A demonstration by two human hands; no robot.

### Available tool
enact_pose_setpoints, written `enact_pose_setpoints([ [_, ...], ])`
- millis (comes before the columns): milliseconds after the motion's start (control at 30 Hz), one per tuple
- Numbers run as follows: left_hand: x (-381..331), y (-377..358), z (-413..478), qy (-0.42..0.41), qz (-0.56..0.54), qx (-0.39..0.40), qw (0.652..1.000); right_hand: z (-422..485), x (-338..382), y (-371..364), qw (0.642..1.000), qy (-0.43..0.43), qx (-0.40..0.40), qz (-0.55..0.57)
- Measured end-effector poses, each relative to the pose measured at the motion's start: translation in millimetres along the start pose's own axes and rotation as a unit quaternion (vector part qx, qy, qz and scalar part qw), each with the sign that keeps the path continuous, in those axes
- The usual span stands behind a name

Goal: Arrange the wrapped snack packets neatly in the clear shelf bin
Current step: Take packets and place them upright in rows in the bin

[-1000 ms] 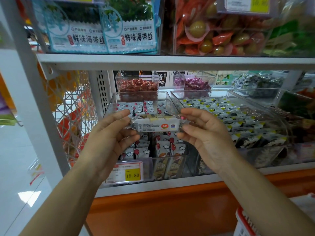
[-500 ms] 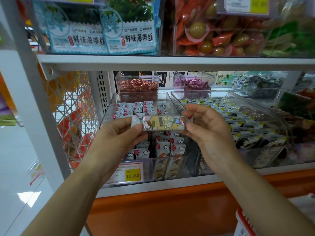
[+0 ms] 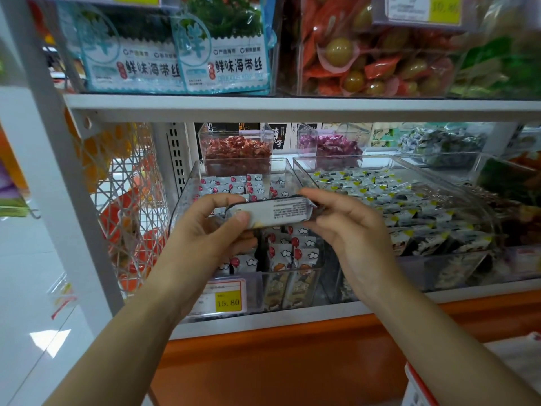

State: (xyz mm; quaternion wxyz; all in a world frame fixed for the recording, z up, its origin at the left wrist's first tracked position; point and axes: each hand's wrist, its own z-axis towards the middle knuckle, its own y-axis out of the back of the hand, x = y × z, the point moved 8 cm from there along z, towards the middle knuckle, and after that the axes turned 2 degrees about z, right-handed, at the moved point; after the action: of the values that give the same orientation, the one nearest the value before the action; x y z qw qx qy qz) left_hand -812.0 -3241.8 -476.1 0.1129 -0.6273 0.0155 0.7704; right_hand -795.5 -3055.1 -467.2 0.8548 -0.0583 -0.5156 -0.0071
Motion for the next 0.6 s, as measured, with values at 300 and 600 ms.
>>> enact_pose_setpoints([
  [300, -4, -7, -3, -0.029, 0.084, 0.037, 0.995, -5, 9, -1, 0.993, 0.041, -0.023, -0.105],
  [600, -15, -23, -8, -0.099, 0.22, 0.05, 0.969, -4, 7, 14, 0.987, 0.033, -0.1, -0.12],
])
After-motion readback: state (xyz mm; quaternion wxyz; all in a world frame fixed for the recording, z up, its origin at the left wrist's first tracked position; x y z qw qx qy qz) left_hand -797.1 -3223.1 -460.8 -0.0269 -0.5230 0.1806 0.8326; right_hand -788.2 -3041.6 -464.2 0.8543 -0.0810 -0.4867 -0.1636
